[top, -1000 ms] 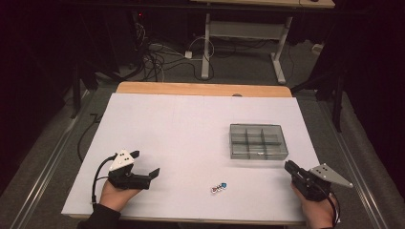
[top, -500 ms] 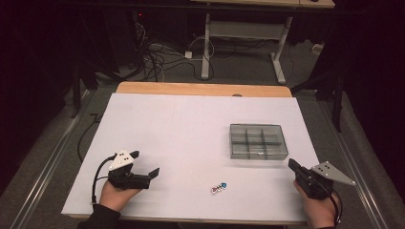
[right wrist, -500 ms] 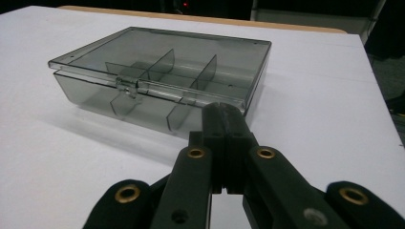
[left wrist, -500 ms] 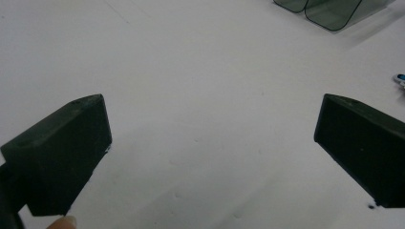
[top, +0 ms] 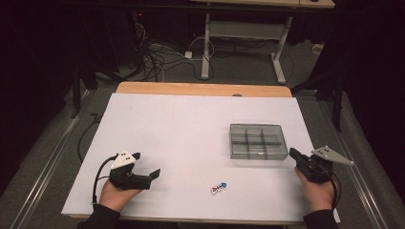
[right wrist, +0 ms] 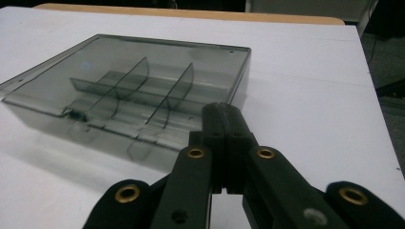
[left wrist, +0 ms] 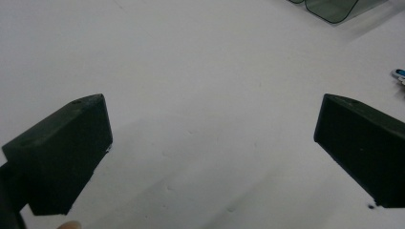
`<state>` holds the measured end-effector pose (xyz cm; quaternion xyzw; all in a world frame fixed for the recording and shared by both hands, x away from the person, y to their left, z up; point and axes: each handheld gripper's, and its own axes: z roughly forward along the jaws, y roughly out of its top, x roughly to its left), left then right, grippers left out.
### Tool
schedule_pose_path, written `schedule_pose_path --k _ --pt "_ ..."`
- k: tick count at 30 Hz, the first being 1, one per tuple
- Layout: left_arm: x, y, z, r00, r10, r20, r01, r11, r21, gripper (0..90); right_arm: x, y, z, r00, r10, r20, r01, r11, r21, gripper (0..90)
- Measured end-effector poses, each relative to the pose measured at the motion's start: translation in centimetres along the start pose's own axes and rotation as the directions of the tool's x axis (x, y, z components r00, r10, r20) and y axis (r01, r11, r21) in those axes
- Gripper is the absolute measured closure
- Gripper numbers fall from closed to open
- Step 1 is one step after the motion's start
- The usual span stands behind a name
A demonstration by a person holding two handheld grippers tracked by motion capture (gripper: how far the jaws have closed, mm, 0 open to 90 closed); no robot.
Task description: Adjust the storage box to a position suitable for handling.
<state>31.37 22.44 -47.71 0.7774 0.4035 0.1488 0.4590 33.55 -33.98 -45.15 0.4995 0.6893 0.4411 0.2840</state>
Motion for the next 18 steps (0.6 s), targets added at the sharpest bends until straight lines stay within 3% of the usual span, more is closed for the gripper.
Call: schedule_pose_path --k 4,18 --pt "0.0 0.0 0.2 0.9996 -0.024 0.015 0.024 0.9997 -0.01 0.0 -1.3 0.6 1.3 0.9993 0.031 0.021 -0.031 1.0 0.001 90.0" --pt "-0.4 0.0 0.5 0.9994 -0.017 0.029 0.016 0.9996 0.025 0.0 -3.1 1.7 4.0 0.9981 0.037 0.049 -0.04 0.997 0.062 90.0"
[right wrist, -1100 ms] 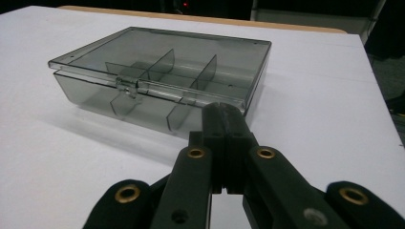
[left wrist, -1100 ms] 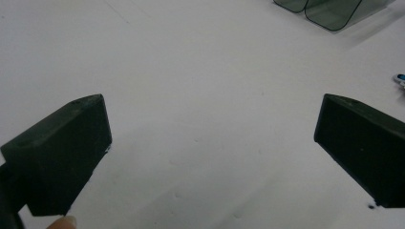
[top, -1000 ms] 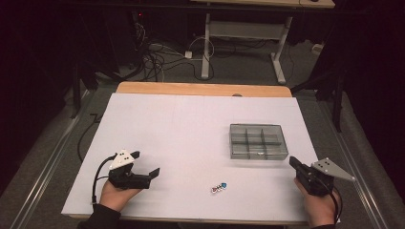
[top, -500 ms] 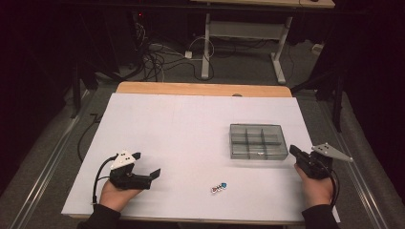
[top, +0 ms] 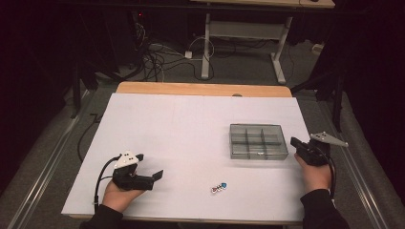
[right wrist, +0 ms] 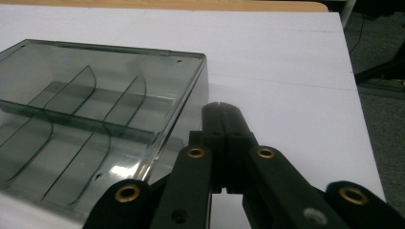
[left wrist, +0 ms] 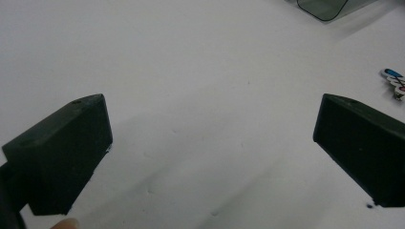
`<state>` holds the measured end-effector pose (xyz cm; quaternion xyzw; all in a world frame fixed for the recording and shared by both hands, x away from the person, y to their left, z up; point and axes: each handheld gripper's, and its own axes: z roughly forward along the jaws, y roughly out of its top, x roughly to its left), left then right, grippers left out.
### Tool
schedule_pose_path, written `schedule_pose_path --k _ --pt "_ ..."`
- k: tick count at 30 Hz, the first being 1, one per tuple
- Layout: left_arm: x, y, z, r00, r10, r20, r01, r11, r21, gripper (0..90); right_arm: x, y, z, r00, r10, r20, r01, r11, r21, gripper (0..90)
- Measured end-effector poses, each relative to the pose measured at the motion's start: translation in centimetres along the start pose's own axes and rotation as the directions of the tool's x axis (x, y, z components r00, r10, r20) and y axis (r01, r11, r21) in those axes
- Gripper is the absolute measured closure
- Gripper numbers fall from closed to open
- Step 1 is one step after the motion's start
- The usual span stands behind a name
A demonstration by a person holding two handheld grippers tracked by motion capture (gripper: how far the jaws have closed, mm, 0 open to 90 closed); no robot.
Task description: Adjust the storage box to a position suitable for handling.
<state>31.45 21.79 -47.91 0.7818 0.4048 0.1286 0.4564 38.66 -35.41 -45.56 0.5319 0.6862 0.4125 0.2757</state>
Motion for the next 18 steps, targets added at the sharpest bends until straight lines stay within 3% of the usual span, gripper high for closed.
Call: schedule_pose_path --k 10,18 --pt "-0.2 0.0 0.0 0.9999 0.01 0.009 -0.01 0.9999 0.007 0.0 -1.4 0.5 1.7 0.9995 0.025 -0.019 -0.024 0.999 0.046 90.0" --pt "-0.4 0.0 0.1 0.9998 0.016 0.008 -0.016 0.9998 0.014 0.0 -1.4 0.6 3.1 0.999 0.001 -0.045 0.004 0.995 0.096 90.0"
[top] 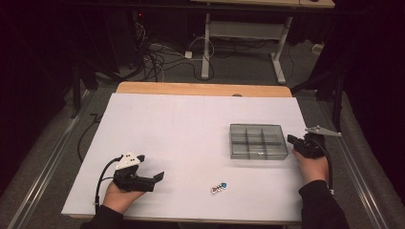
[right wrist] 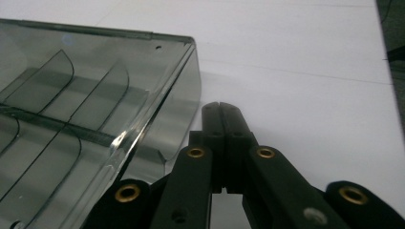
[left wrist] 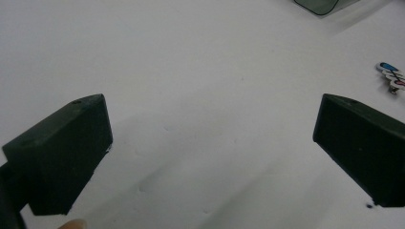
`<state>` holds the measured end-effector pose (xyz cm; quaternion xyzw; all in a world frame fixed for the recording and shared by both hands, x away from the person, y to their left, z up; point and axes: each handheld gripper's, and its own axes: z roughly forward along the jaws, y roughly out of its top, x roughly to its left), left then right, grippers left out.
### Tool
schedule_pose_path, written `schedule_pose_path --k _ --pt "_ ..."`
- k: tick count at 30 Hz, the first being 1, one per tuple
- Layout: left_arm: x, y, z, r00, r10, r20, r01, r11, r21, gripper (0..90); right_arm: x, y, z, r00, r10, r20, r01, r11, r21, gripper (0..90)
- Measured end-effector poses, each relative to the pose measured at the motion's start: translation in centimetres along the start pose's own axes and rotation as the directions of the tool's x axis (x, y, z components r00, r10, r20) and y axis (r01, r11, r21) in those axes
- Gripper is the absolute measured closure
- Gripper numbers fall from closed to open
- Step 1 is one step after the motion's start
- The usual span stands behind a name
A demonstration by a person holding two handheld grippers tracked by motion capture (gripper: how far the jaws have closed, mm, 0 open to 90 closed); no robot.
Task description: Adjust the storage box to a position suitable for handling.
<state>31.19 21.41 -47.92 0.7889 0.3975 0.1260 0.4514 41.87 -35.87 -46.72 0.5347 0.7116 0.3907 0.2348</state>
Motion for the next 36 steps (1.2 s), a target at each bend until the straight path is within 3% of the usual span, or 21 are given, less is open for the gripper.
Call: schedule_pose_path --k 7,27,36 --pt "-0.1 -0.2 0.1 1.0 0.006 -0.002 -0.006 1.0 0.007 0.0 0.8 0.0 0.5 0.9991 -0.011 -0.04 0.011 1.0 -0.005 90.0" --pt "0.1 -0.2 -0.1 0.9998 0.004 -0.018 -0.004 1.0 0.009 0.0 1.0 0.0 0.7 0.9979 -0.023 -0.061 0.022 1.0 -0.013 90.0" --pt "0.1 -0.2 0.0 0.9998 0.004 -0.018 -0.003 0.9999 0.015 0.0 2.2 0.4 1.3 0.9956 -0.044 -0.082 0.044 0.999 -0.004 90.0"
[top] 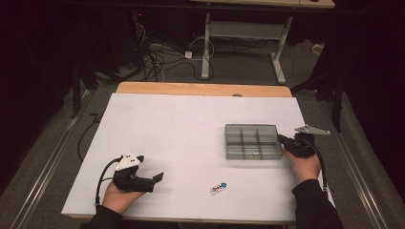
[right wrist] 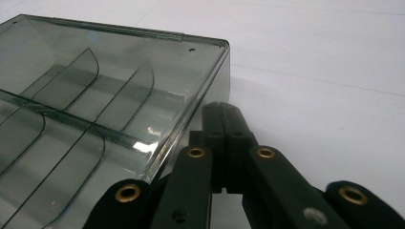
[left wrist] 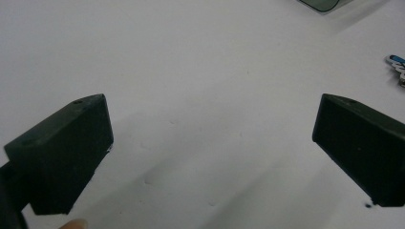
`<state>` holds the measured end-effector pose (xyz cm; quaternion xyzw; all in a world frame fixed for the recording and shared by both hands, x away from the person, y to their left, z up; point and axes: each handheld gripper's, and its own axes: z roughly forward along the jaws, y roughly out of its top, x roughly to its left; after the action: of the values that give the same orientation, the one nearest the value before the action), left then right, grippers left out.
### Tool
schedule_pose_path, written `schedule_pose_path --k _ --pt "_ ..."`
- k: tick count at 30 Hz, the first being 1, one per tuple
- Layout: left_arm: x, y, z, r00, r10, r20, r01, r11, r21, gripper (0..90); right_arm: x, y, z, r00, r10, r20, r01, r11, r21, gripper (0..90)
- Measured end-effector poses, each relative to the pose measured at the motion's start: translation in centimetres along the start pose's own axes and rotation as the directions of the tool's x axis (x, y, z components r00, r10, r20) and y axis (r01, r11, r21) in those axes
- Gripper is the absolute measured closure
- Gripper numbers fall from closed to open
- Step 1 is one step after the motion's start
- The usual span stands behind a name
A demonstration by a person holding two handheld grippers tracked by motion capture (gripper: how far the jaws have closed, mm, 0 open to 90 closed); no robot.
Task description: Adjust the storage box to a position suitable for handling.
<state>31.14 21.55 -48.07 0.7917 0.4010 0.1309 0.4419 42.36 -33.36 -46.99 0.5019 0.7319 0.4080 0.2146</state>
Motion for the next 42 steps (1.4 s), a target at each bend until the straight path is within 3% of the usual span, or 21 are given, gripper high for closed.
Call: schedule_pose_path --k 14,22,27,42 --pt "0.1 0.0 -0.1 1.0 -0.003 0.001 0.003 1.0 -0.003 0.0 3.5 1.4 1.7 0.9959 -0.07 -0.058 0.071 0.997 0.007 90.0" --pt "0.0 0.1 -0.2 1.0 -0.002 0.003 0.002 1.0 -0.005 0.0 4.9 1.3 2.2 0.9935 -0.076 -0.085 0.078 0.997 0.018 90.0" --pt "0.1 0.0 0.0 1.0 -0.003 0.005 0.003 1.0 0.002 0.0 6.4 0.8 2.6 0.9887 -0.106 -0.106 0.111 0.993 0.041 90.0" --pt "0.0 0.1 -0.2 1.0 0.0 0.006 0.0 1.0 -0.003 0.0 9.5 -1.0 0.9 0.9735 -0.156 -0.167 0.168 0.984 0.058 90.0"
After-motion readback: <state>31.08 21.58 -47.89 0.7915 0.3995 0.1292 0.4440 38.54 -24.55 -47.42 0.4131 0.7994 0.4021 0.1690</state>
